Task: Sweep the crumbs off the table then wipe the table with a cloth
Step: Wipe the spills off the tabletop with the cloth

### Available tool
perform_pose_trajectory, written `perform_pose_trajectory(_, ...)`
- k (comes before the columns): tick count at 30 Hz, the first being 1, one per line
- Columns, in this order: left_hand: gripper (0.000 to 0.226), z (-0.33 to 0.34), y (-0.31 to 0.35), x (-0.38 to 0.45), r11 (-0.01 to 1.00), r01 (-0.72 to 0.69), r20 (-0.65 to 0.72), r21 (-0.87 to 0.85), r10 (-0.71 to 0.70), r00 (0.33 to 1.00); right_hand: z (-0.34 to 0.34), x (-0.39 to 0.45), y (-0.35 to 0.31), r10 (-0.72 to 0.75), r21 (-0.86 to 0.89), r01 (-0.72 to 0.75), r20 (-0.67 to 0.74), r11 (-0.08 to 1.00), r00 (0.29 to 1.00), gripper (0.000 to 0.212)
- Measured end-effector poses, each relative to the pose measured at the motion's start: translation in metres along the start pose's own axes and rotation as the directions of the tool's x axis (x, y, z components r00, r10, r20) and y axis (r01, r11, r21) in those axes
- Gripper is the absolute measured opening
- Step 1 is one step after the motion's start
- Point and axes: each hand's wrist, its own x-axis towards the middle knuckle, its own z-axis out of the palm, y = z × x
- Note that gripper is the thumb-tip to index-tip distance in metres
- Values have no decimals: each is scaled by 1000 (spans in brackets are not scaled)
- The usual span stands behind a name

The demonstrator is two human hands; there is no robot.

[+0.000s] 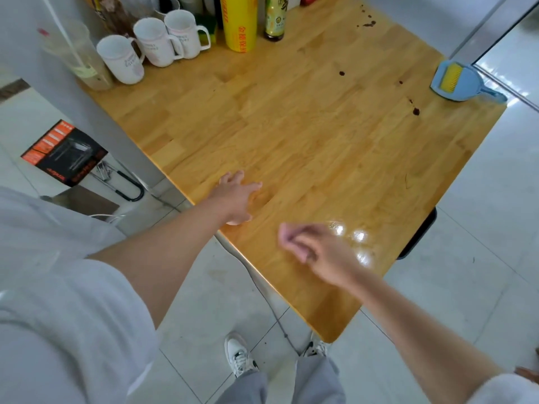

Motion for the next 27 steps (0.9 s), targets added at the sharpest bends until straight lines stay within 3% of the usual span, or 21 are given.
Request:
perform_pose_trajectory(1,89,0,0,0,1000,3,5,-3,-3,1000,-19,4,22,232,90,-220,-159,971,960,32)
perform_pose_trajectory(2,89,0,0,0,1000,7,10,-4,-7,1000,-36,8,40,507,242,-449,-321,860,799,35)
perform_pose_trajectory(3,89,-1,1,-1,1000,8,14,-1,-8,1000,-45,11,50,719,414,-589,-421,694,553,37)
perform_pose_trajectory(4,89,-2,1,-1,1000,10,18,-2,-10,1000,-43,17,49,803,495,-645,-474,582,360,36)
perform_pose_trajectory(5,90,-3,1,-2,1000,13,20,-7,-12,1000,-33,25,38,793,472,-672,-530,571,301,37)
perform_pose_trajectory(6,90,-4,4,-2,1000,19,24,-11,-19,1000,-20,32,23,725,366,-667,-563,648,396,36)
perform_pose_trajectory(7,89,-5,4,-3,1000,23,26,-11,-23,999,-2,38,3,614,221,-602,-522,768,591,36)
perform_pose_trajectory(9,89,-6,4,-4,1000,30,29,-7,-30,999,34,36,-34,296,-39,-311,-214,950,931,30)
perform_pose_trajectory(10,90,-7,4,-4,999,33,35,-1,-33,999,46,25,-45,125,-100,-127,-21,987,992,28)
perform_pose_trajectory(12,90,-8,3,-5,999,40,45,4,-40,998,44,-4,-39,-200,-107,233,252,967,947,36)
perform_pose_trajectory(14,89,-6,3,-4,999,45,38,5,-45,998,7,-21,-4,-304,-34,330,307,943,902,40)
perform_pose_trajectory(15,89,-5,4,-4,999,46,33,6,-46,998,-17,-25,19,-221,-6,229,249,973,943,36)
perform_pose_trajectory(17,89,-3,3,-2,999,47,22,6,-47,999,-64,-25,72,165,-3,-166,-103,986,981,31)
perform_pose_trajectory(18,89,-3,2,-2,999,48,17,3,-48,999,-81,-24,94,436,64,-438,-293,897,851,35)
perform_pose_trajectory(19,89,-3,0,-1,999,48,14,-3,-48,999,-89,-22,107,654,176,-648,-410,741,636,35)
perform_pose_trajectory(20,90,-2,0,0,999,47,11,-10,-47,999,-85,-19,109,771,263,-757,-447,598,454,35)
perform_pose_trajectory(21,90,-2,-1,1,999,44,8,-13,-44,999,-74,-15,101,791,294,-775,-471,559,391,35)
perform_pose_trajectory(22,90,-1,-1,1,999,44,6,-14,-43,999,-58,-10,86,742,263,-735,-492,625,455,35)
perform_pose_trajectory(25,91,0,0,2,998,63,12,-25,-63,998,-7,-21,18,266,77,-254,-252,964,930,29)
perform_pose_trajectory(26,91,0,3,2,996,76,21,-35,-76,997,5,-37,-1,18,29,-17,-31,999,999,25)
perform_pose_trajectory(27,90,0,6,1,994,100,29,-46,-99,995,11,-51,-8,-178,-2,181,176,983,968,22)
